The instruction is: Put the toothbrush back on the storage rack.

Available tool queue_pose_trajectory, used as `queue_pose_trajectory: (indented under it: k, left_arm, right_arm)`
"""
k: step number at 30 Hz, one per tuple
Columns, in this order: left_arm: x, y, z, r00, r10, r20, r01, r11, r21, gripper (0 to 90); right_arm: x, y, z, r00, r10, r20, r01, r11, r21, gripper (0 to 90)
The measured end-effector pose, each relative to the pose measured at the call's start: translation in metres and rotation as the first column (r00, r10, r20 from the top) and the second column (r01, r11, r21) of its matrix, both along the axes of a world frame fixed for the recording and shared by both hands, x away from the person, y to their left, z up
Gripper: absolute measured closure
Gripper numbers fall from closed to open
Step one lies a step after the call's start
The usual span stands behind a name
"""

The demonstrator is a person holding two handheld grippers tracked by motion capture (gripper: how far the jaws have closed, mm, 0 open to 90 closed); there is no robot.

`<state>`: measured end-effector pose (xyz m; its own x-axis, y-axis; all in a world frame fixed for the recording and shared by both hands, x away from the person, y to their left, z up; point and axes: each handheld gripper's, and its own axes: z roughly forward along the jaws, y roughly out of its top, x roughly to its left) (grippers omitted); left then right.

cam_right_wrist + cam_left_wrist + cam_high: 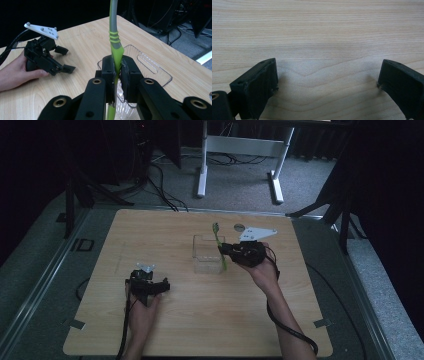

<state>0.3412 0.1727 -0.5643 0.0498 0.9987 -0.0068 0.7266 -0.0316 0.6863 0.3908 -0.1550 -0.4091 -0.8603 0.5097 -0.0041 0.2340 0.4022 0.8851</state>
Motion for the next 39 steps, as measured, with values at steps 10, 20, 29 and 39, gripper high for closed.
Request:
queue_pose_trajectory:
  k: [10,20,29,39]
  left_arm:
    - [0.0,0.0,0.0,1.0,0.0,0.0,0.0,1.0,0.0,3.0]
    - [0.0,0.0,0.0,1.0,0.0,0.0,0.0,1.0,0.0,3.0]
    - [0.0,0.0,0.0,1.0,0.0,0.0,0.0,1.0,0.0,3.0]
    - [0.0,0.0,0.0,1.0,0.0,0.0,0.0,1.0,0.0,3.0]
  right_arm:
    - [0.0013,0.001,0.0006,0.9997,-0.023,0.001,0.023,0.9995,0.021,81.8]
    - [0.0024,0.0013,0.0009,0.9992,-0.04,0.001,0.04,0.9983,0.041,81.7]
    - [0.0035,0.0021,0.0018,0.9986,-0.052,0.0,0.052,0.9967,0.062,81.8]
    - [0.0058,0.0016,0.0024,0.9973,-0.074,-0.002,0.073,0.9938,0.083,81.8]
